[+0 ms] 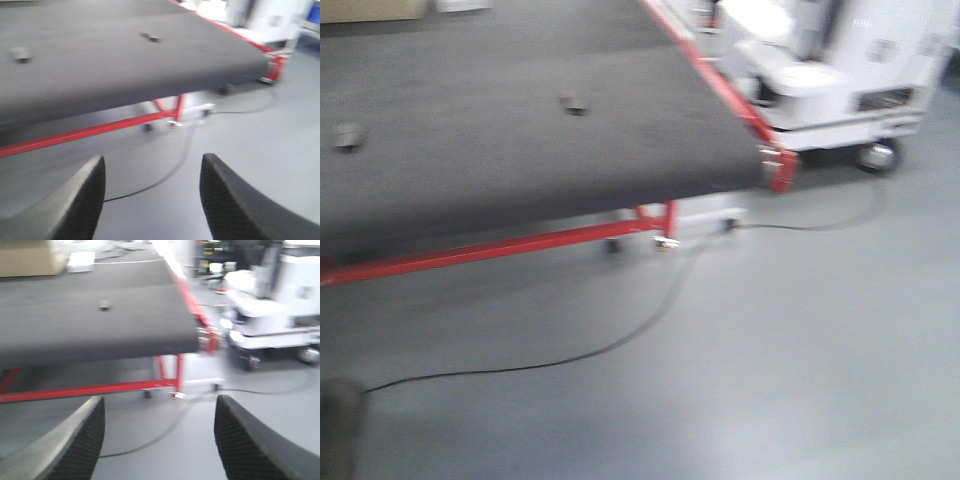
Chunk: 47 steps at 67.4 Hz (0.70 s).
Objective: Move and align brake pads A on conveyor
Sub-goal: 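Turn the base away from the conveyor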
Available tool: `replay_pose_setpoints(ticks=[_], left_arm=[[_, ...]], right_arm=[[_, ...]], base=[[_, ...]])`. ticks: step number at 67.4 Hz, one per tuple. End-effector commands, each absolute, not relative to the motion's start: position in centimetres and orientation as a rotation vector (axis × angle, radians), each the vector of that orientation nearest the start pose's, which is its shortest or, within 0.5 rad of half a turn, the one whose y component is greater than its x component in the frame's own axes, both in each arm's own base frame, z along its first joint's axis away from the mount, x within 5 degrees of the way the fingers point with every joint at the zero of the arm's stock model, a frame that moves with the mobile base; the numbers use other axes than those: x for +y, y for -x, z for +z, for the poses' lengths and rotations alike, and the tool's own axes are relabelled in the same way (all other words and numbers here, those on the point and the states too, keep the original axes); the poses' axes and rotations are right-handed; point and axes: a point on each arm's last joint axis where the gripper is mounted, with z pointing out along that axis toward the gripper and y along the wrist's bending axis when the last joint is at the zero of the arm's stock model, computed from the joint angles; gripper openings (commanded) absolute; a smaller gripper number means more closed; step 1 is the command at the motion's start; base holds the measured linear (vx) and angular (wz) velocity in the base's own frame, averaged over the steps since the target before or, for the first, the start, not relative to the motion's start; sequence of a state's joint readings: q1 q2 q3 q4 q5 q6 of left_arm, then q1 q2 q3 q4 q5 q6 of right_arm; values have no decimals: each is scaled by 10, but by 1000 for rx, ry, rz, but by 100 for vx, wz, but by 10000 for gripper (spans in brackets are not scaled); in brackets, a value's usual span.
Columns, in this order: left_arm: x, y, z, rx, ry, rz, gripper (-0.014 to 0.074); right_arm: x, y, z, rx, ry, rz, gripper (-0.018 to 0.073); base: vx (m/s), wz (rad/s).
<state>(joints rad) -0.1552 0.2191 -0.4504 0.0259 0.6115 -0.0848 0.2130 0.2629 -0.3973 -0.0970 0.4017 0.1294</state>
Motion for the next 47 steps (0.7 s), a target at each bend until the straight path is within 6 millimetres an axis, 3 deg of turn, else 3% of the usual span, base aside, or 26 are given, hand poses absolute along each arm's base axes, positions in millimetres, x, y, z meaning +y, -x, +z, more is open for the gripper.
replay_pose_setpoints(ticks=[1, 47], left_arm=[[-7, -52, 309, 1782, -73, -153, 394], [-7, -52, 309, 1782, -73, -153, 394]], right_arm=[[11, -67, 308, 1659, 129, 147, 449], [11, -67, 308, 1659, 129, 147, 449]], base=[[-22, -86], [-17, -88]])
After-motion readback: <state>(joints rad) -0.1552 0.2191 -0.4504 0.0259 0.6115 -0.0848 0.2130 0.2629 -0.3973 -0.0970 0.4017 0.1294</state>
